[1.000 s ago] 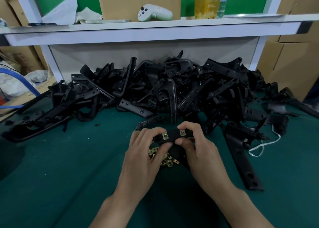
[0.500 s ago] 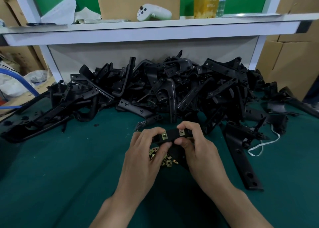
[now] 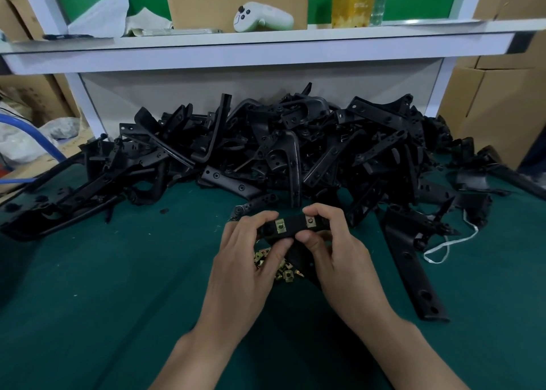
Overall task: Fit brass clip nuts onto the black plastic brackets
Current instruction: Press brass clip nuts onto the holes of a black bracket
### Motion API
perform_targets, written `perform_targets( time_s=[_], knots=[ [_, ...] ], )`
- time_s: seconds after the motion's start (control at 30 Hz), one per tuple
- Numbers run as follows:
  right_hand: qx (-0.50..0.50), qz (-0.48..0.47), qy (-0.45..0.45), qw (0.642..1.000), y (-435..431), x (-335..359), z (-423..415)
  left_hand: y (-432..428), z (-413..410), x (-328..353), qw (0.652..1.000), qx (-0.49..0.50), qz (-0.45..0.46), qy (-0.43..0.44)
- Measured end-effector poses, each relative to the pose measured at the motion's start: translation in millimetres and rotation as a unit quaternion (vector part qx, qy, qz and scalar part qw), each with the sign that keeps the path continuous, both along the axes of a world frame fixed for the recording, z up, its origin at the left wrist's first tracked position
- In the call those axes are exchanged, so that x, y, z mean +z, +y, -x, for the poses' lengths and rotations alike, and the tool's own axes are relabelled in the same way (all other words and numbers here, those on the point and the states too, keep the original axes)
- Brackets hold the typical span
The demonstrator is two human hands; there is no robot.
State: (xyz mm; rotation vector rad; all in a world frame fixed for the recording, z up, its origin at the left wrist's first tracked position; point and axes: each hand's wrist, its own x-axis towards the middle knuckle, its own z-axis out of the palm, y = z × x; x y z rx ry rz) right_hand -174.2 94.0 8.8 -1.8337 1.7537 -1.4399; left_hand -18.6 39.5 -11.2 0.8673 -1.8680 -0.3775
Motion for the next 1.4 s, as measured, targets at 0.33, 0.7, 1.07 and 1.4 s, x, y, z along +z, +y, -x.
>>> perform_targets(
  time_s=[0.33, 0.7, 1.07, 1.4],
  knots=[
    [-0.004, -0.003, 0.010, 1.000, 1, 0, 1, 0, 0, 3, 1.000, -0.004, 0.021, -0.007],
    [-0.021, -0.007, 0.034, 0.999, -2, -5, 5, -1, -1, 4, 0.999, -0.020, 0.033, -0.018],
    [-0.038, 0.070, 0.058, 0.995, 0, 0, 1, 3, 2, 7, 0.999, -0.008, 0.032, 0.007],
    [-0.029, 0.277, 0.156, 0.948, -5, -4, -6, -3, 0, -1, 0.998, 0.019, 0.041, 0.040]
  ],
)
